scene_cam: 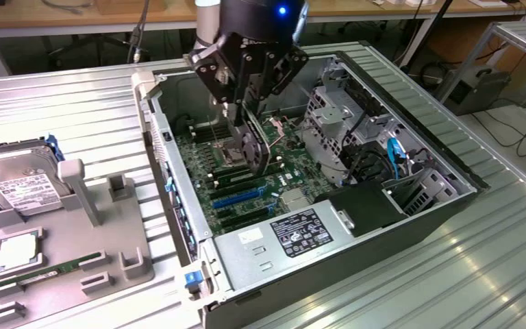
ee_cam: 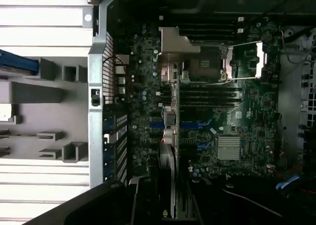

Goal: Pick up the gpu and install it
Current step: 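Pick up the gpu and move the gpu toward the slot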

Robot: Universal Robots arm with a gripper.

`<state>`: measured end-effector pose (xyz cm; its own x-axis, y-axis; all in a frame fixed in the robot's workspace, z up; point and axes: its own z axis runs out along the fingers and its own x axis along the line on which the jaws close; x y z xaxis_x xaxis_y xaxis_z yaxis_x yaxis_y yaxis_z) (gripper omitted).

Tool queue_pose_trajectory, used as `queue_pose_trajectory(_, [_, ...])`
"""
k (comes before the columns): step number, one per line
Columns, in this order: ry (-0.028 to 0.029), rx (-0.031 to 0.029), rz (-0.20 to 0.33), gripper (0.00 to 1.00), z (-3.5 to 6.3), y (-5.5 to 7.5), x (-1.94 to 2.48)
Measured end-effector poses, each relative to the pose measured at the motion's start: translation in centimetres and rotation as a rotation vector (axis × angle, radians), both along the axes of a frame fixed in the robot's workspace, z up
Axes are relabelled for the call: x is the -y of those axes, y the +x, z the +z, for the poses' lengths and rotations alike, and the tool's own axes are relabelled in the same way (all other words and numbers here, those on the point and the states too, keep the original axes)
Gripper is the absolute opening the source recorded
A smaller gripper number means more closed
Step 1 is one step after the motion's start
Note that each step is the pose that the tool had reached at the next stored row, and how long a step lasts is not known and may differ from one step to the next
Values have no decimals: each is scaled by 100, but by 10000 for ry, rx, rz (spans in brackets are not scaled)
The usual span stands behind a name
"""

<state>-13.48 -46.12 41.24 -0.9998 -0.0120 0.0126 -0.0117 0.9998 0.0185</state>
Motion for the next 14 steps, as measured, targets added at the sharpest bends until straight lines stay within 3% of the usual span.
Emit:
queue_pose_trajectory(8, [-35,-2,-1,26,-191,478,-66])
queue_pose_trajectory(14, [-33,-1,1,26,-289,697,-74])
